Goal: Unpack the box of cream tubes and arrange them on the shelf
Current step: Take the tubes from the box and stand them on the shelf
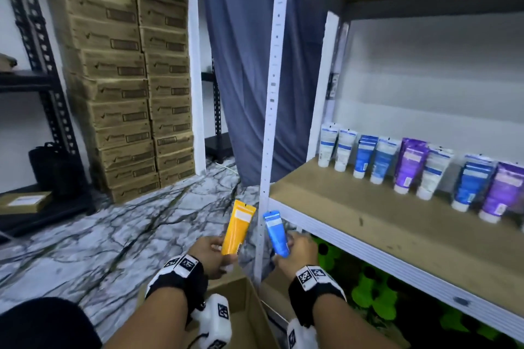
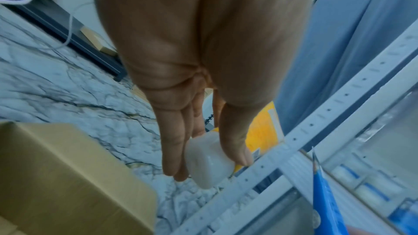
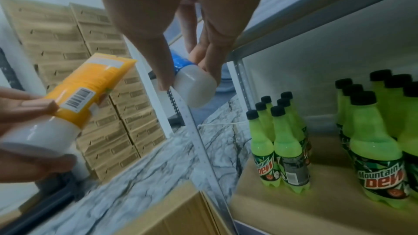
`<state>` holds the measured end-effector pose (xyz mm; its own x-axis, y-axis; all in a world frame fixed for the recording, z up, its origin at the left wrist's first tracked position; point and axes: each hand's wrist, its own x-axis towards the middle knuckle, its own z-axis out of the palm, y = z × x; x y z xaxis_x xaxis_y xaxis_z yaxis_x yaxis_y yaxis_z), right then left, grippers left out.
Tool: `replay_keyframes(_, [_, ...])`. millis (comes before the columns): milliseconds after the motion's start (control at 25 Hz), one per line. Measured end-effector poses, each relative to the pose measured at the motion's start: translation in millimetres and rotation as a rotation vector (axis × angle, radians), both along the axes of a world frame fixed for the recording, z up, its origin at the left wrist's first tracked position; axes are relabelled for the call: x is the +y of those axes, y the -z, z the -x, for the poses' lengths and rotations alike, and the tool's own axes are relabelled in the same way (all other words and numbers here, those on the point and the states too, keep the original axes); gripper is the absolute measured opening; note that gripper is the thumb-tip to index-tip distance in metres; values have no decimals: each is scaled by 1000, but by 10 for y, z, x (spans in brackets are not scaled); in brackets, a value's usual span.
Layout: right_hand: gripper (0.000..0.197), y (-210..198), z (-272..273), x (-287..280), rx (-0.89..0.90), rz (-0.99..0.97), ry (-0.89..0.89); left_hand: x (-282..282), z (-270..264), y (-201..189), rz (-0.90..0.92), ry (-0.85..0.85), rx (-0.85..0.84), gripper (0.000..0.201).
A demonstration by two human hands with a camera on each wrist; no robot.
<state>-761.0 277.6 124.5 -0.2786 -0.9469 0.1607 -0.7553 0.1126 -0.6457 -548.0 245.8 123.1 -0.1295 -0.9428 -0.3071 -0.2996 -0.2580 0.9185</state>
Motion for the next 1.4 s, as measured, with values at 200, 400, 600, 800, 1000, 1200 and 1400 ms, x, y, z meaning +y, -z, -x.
replay_keyframes(200, [53, -428, 332, 176, -166, 186, 79, 132, 576, -546, 284, 102, 90, 14])
replay_keyframes(400, [64, -854, 788, 364, -303, 257, 182, 100, 1167, -869, 392, 214, 160, 20])
replay_keyframes(600, [68, -1142, 1396, 588, -263, 234, 296, 93, 1823, -1067, 451, 330, 159, 23])
replay_keyframes(800, [59, -1341, 2018, 969, -207, 194, 452, 86, 2544, -1213, 450, 529, 77, 30])
replay_keyframes(1000, [64, -1366, 2529, 1224, -131, 148, 584, 215, 3226, -1347, 503, 685, -58, 33])
replay_keyframes(1200, [63, -1372, 2983, 1464, -93, 100, 708, 336, 3844, -1382, 515, 808, -75, 57])
replay_keyframes(1400, [61, -1399, 3405, 1766, -42, 46, 809, 467, 4459, -1394, 541, 876, -132, 49])
